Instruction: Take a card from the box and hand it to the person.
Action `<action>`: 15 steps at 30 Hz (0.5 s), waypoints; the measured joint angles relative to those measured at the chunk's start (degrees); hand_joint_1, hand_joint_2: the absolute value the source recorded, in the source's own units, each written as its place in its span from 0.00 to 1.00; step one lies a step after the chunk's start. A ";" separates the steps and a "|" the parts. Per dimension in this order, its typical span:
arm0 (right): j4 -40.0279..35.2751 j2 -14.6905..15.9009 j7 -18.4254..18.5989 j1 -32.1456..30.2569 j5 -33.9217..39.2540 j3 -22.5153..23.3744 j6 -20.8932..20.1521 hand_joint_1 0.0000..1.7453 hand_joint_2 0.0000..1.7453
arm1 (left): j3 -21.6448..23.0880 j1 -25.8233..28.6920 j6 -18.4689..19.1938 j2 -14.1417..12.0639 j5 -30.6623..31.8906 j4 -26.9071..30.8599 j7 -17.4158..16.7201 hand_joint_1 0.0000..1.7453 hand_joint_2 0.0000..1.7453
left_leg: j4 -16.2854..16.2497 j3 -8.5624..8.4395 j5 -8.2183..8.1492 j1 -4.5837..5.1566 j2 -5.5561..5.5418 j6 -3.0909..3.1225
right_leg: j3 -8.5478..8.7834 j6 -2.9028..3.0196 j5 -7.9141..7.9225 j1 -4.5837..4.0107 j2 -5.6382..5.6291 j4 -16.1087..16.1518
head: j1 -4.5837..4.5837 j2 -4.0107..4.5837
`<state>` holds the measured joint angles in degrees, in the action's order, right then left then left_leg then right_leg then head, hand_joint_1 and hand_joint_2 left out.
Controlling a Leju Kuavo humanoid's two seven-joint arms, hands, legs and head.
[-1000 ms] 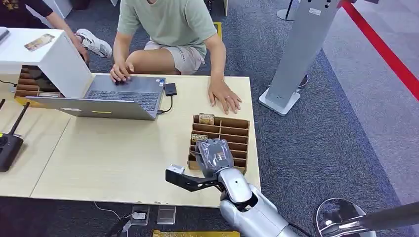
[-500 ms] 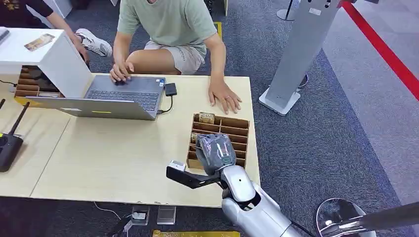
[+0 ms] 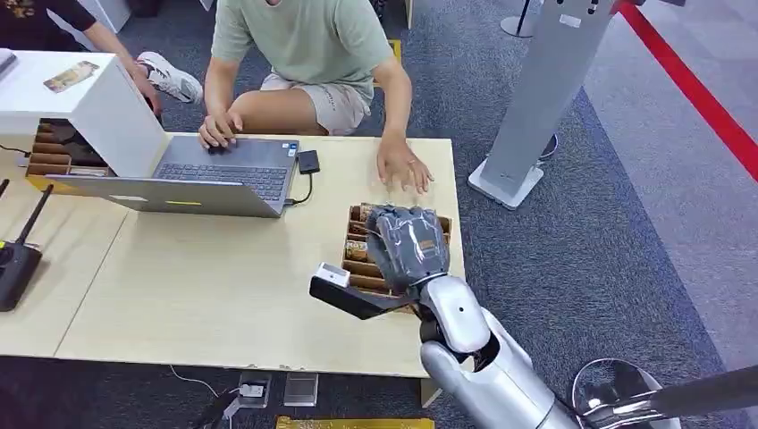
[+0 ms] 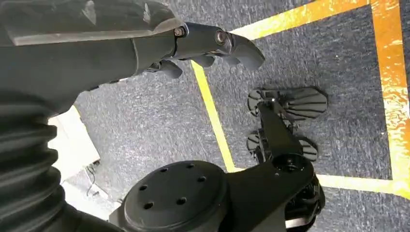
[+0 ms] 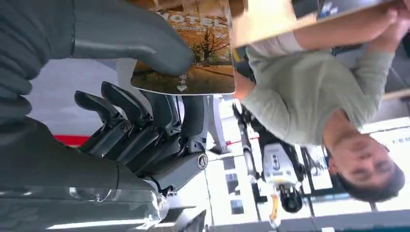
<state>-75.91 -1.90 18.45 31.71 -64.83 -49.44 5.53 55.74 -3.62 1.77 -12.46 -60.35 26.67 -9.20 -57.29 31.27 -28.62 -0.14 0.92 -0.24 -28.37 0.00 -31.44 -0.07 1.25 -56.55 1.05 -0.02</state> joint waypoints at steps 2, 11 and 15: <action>-1.88 0.42 0.04 0.24 0.00 0.72 -0.44 1.00 1.00 | 0.00 -0.01 -0.06 0.00 0.13 0.00 0.00 0.00 1.00 | 0.00 0.00 0.00 0.00 0.00 0.00 | 0.00 0.00 0.00 0.00 0.00 0.00 | 0.00 0.00; -7.73 2.86 -1.68 3.53 -1.90 2.97 0.22 1.00 1.00 | 0.00 0.00 -0.06 -0.02 1.27 0.06 0.00 0.00 1.00 | 0.00 0.02 0.00 0.00 0.00 0.00 | 0.00 0.00 0.01 0.00 0.00 0.00 | 0.02 0.00; -8.35 3.37 -2.32 7.64 -1.73 3.91 0.39 1.00 1.00 | 0.09 -0.01 -0.06 -0.15 1.88 0.24 -0.02 0.00 1.00 | 0.00 0.01 0.00 0.00 0.00 0.00 | -0.01 0.00 0.01 0.00 0.00 0.00 | 0.00 0.00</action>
<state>-84.26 1.46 16.13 39.35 -66.55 -45.53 5.92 55.82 -3.63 1.70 -12.61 -58.47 26.91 -9.22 -57.29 31.28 -28.62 -0.14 0.92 -0.24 -28.38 0.00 -31.43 -0.07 1.25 -56.55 1.05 -0.02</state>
